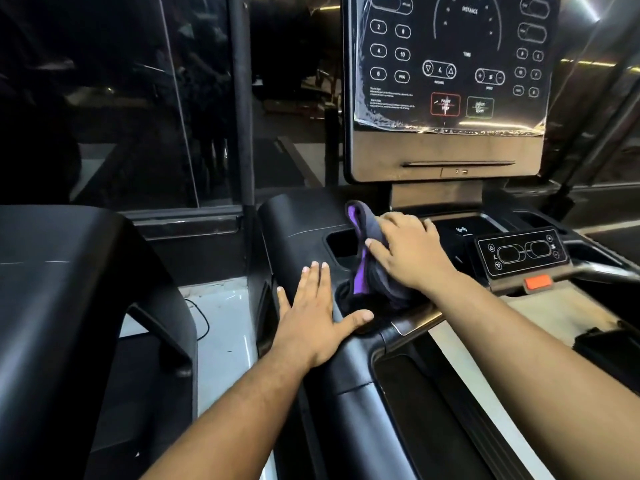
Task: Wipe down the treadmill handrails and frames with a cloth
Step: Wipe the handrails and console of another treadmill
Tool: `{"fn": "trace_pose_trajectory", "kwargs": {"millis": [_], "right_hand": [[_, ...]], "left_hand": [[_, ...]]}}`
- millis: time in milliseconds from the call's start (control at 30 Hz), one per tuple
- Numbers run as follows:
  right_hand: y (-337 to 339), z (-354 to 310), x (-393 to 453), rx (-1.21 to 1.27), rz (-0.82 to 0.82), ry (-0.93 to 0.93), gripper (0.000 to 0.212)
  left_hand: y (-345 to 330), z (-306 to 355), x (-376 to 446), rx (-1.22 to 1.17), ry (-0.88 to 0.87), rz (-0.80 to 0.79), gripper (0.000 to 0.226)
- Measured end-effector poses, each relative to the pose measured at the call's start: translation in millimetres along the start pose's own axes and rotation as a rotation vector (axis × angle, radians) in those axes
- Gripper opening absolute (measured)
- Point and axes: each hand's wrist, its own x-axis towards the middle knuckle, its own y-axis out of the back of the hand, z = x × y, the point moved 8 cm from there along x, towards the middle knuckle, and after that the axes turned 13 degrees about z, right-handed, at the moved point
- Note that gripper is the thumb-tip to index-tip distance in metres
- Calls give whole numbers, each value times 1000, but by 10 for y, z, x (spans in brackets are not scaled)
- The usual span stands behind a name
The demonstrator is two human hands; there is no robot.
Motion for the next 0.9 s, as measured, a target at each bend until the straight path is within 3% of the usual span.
{"fn": "trace_pose_trajectory", "kwargs": {"millis": [100, 300, 367, 467, 533, 600, 700, 800, 900], "right_hand": [[-509, -17, -189, 46, -357, -21, 73], [-717, -326, 87, 15, -429, -25, 73], [-678, -457, 40, 38, -375, 25, 78], [-477, -384, -65, 46, -160, 214, 74], [-485, -334, 36, 0, -222, 188, 76], [-590, -399, 164, -12, -327, 17, 82], [-671, -617, 123, 29, -360, -38, 71], [-456, -450, -80, 50, -186, 173, 58], [-378, -110, -159, -22, -136, 293, 59]], "left_hand": [[-11, 1, -1, 6, -1, -4, 128], [6, 22, -4, -7, 0, -11, 128], [5, 14, -15, -17, 7, -11, 129], [-4, 17, -1, -18, -2, -12, 131], [-14, -7, 4, -30, 2, -8, 132], [-16, -3, 12, -39, 0, -6, 133], [-16, -13, 8, -45, 5, 6, 135], [-14, -4, 0, -44, -1, -2, 135], [-14, -14, 4, -58, -4, 1, 135]]}}
